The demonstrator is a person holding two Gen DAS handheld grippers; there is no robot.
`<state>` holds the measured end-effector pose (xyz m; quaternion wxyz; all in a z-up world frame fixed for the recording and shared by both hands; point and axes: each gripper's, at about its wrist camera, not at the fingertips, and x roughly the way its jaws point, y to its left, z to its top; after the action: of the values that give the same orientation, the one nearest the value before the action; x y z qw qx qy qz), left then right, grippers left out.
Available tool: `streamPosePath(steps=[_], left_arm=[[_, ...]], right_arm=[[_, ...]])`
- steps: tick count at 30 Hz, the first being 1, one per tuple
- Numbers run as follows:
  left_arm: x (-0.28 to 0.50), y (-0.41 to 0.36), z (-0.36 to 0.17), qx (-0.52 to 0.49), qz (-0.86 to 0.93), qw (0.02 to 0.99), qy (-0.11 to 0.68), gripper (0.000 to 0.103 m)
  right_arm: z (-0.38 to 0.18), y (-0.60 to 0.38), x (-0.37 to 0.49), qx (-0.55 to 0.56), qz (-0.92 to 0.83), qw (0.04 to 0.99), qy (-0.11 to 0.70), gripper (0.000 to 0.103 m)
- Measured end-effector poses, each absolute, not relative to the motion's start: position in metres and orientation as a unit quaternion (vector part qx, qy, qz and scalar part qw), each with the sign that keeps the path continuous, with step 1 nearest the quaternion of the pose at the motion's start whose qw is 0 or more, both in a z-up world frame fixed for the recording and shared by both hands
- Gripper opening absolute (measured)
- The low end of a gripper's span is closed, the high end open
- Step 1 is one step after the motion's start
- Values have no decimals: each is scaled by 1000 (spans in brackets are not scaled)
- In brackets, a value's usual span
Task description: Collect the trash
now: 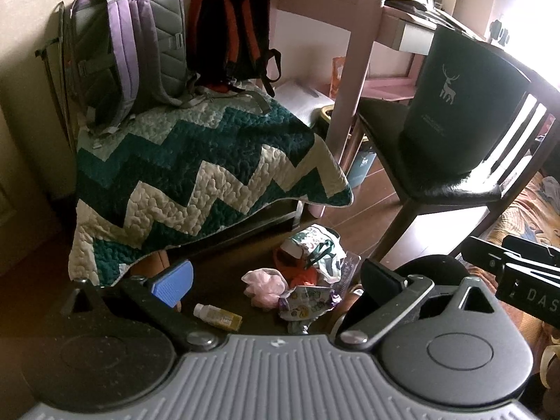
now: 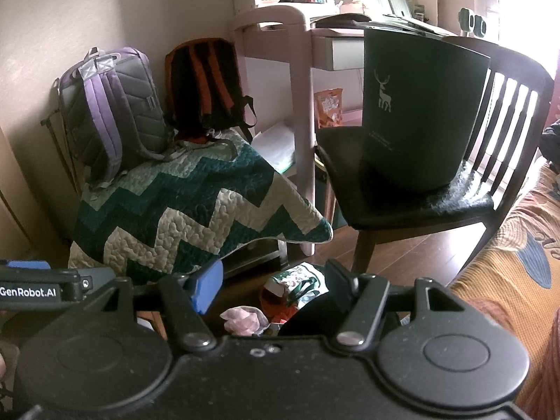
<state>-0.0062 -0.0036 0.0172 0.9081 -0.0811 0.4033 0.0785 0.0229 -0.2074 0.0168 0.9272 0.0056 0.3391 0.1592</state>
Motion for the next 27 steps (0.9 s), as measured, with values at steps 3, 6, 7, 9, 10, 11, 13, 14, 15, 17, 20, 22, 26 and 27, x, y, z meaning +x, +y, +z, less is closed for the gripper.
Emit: streamPosePath(steps=[3, 6, 7, 9, 10, 11, 13, 14, 15, 17, 20, 22, 26, 27], left_arm=[[-6, -4, 18, -81, 78, 908, 403, 103], [-5, -3, 19, -81, 79, 908, 404, 103], [-4, -3, 19, -81, 79, 908, 404, 103], [-4, -3, 19, -81, 80, 908, 403, 103], [-4, -2, 19, -81, 79, 908, 403, 103], [-5, -2, 19, -81, 79, 908, 403, 103], [-5, -2, 19, -81, 79, 908, 403, 103], [-5, -1, 19, -81, 78, 908, 404, 103], [-5, 0, 19, -81, 78, 908, 404, 103], [-5, 0, 19, -80, 78, 908, 403, 103], [-5, -1, 19, -80, 78, 908, 403, 103], [-5, -2, 19, -80, 79, 908, 403, 103], [-5, -2, 19, -80, 78, 908, 404, 103], [-5, -2, 19, -80, 78, 908, 404, 103]], right_arm=[[18, -208, 23, 6, 157, 928, 339, 64], [17, -209, 23, 8, 157, 927, 340, 64], [17, -209, 23, 8, 157, 927, 340, 64], [17, -209, 23, 7, 157, 928, 339, 64], [16, -209, 23, 8, 157, 928, 339, 64], [16, -209, 23, 8, 157, 928, 339, 64], [16, -209, 22, 8, 157, 928, 339, 64], [15, -209, 22, 8, 157, 927, 339, 64], [15, -209, 22, 8, 157, 927, 340, 64], [14, -208, 22, 9, 157, 927, 340, 64], [14, -208, 22, 9, 157, 927, 340, 64], [14, -208, 22, 9, 157, 927, 340, 64], [14, -209, 23, 9, 158, 927, 340, 64], [13, -209, 22, 9, 158, 927, 340, 64]])
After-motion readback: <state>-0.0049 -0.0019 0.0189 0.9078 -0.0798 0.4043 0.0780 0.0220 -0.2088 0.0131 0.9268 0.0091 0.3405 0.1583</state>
